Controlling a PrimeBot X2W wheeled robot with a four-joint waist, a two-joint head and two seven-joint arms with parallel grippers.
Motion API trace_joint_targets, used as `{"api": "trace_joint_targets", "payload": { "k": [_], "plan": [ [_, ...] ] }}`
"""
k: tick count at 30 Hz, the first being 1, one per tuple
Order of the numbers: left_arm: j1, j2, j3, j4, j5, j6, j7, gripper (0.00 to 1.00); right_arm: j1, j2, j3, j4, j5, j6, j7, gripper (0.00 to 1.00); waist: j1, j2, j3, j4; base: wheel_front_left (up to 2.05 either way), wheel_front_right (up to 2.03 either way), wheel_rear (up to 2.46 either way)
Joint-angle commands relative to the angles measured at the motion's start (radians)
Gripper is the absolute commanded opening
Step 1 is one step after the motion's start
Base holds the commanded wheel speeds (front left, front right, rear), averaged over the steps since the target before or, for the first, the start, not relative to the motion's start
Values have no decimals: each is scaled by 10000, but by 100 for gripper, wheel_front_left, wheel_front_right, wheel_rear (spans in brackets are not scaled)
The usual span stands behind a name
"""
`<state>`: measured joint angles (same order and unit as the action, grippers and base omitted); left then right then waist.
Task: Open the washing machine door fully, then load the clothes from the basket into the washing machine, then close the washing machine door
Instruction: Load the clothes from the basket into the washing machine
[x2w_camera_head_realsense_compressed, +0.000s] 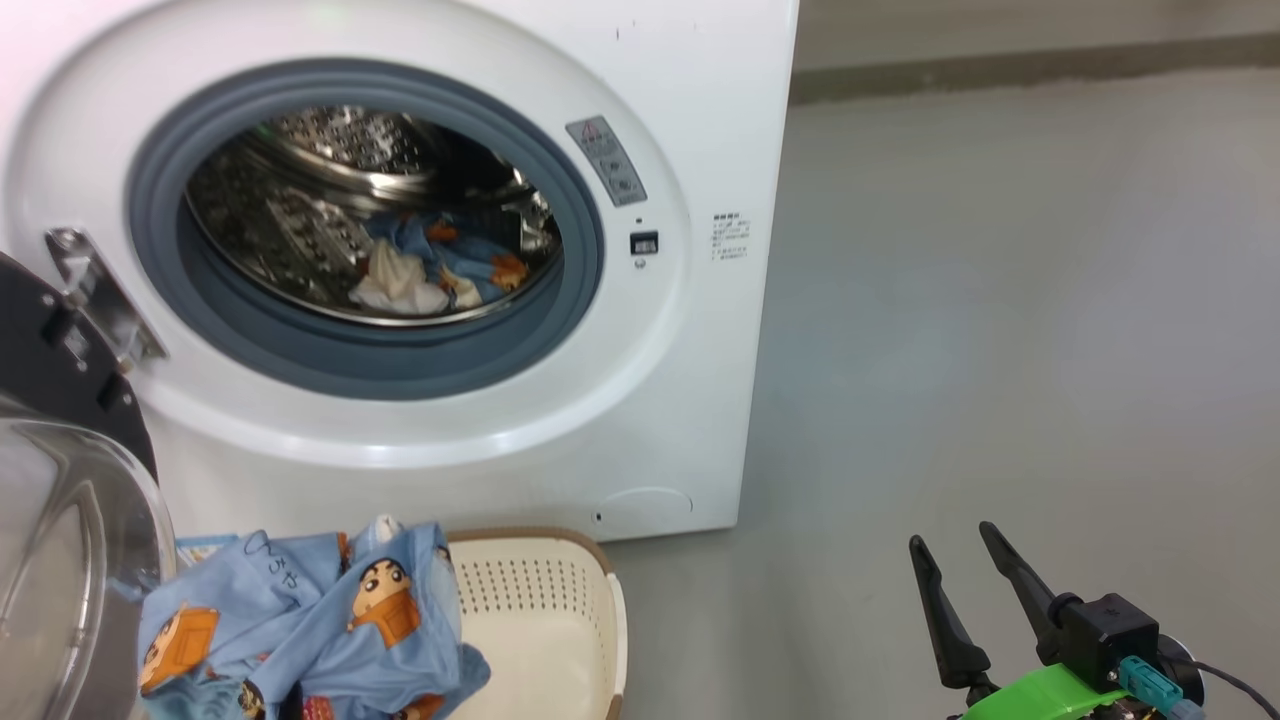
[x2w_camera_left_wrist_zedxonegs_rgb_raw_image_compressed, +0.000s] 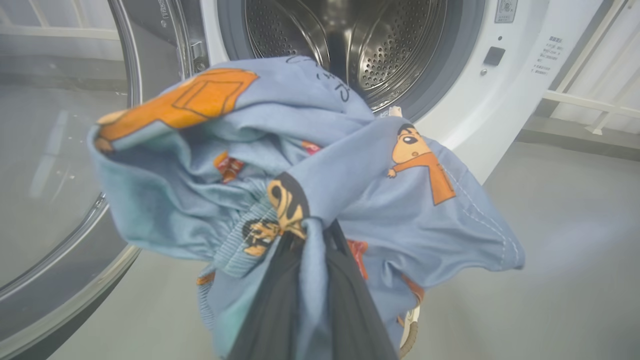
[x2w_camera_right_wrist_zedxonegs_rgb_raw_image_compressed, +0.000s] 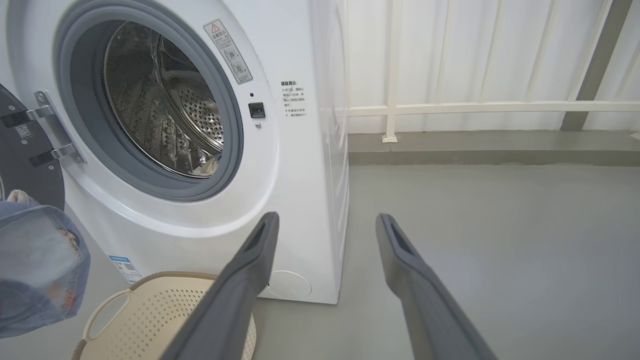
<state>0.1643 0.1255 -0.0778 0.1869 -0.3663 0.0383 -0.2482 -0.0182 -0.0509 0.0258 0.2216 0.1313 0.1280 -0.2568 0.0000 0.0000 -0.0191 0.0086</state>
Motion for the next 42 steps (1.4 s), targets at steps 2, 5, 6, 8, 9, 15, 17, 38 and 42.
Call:
{"api": "trace_joint_targets", "payload": {
  "k": [2, 5, 6, 8, 9, 15, 17, 38, 42],
  "plan": [
    [-90, -56, 497, -359, 268, -118, -135, 0, -76, 1, 277, -213, 85, 27, -49, 100, 0, 0, -427, -41, 0, 0, 0],
    [-10, -211, 663, -440, 485, -273, -135, 0, -46, 2, 267, -208, 102, 27, -49, 100, 0, 0, -473, -30, 0, 0, 0],
    [6, -249, 718, -461, 546, -323, -135, 0, -47, 2, 274, -207, 111, 27, -49, 100, 0, 0, -480, -31, 0, 0, 0],
    [26, -310, 829, -499, 653, -416, -135, 0, -55, 3, 276, -206, 129, 27, -49, 100, 0, 0, -491, -26, 0, 0, 0],
    [24, -336, 889, -535, 708, -463, -135, 0, -55, 3, 270, -205, 134, 27, -49, 100, 0, 0, -497, -20, 0, 0, 0],
    [21, -469, 1241, -731, 982, -693, -135, 0, -25, 4, 238, -227, 159, 27, -49, 100, 0, 0, -533, 42, 0, 0, 0],
    [21, -509, 1317, -769, 1060, -769, -135, 0, -23, 4, 231, -230, 168, 27, -49, 100, 0, 0, -534, 65, 0, 0, 0],
    [10, -716, 1601, -676, 1370, -1247, -135, 0, 7, 6, 213, -254, 231, 27, -49, 100, 0, 0, -367, 21, 0, 0, 0],
    [-12, -728, 1628, -679, 1399, -1296, -135, 0, 19, 6, 184, -264, 234, 27, -49, 100, 0, 0, -322, 30, 0, 0, 0]
  ]
}}
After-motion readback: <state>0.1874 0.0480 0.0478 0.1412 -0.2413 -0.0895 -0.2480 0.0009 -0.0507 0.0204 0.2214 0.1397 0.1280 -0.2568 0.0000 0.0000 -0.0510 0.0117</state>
